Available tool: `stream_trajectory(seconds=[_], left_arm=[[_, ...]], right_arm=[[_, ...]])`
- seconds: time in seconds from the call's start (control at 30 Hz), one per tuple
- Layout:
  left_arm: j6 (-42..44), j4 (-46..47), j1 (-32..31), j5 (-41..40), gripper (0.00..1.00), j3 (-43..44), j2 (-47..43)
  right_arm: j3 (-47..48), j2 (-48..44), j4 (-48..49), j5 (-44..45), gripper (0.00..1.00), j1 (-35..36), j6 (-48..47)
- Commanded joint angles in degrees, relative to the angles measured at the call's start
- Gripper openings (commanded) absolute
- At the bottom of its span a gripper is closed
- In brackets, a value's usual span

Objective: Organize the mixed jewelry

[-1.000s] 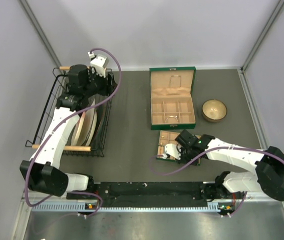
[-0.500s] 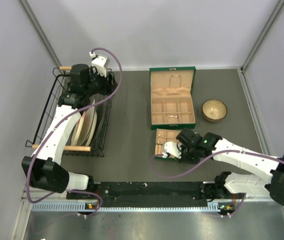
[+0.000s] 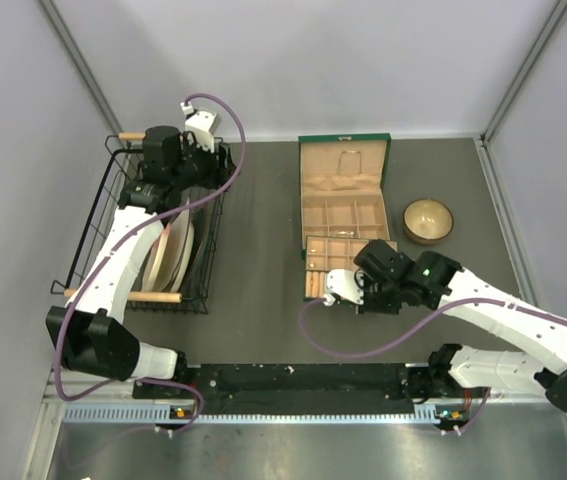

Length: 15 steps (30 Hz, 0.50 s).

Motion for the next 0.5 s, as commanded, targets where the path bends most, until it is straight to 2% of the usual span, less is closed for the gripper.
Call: stream_trajectory(seconds=[0.0, 0.13, 0.47], left_arm=[[-0.5, 1.6, 0.2, 3.1, 0.62, 2.8, -0.3], [0.4, 1.3, 0.2, 4.5, 0.62, 2.5, -0.6], [2.2, 0.9, 0.2, 6.0, 0.62, 2.7, 0.6]], right_arm=[[7.2, 3.2, 2.0, 2.0, 0.00, -3.9, -6.0], [10.3, 6.4, 3.6, 0.2, 0.00, -8.7, -13.7], [19.0, 19.1, 5.9, -6.2, 0.00, -18.4, -25.5]])
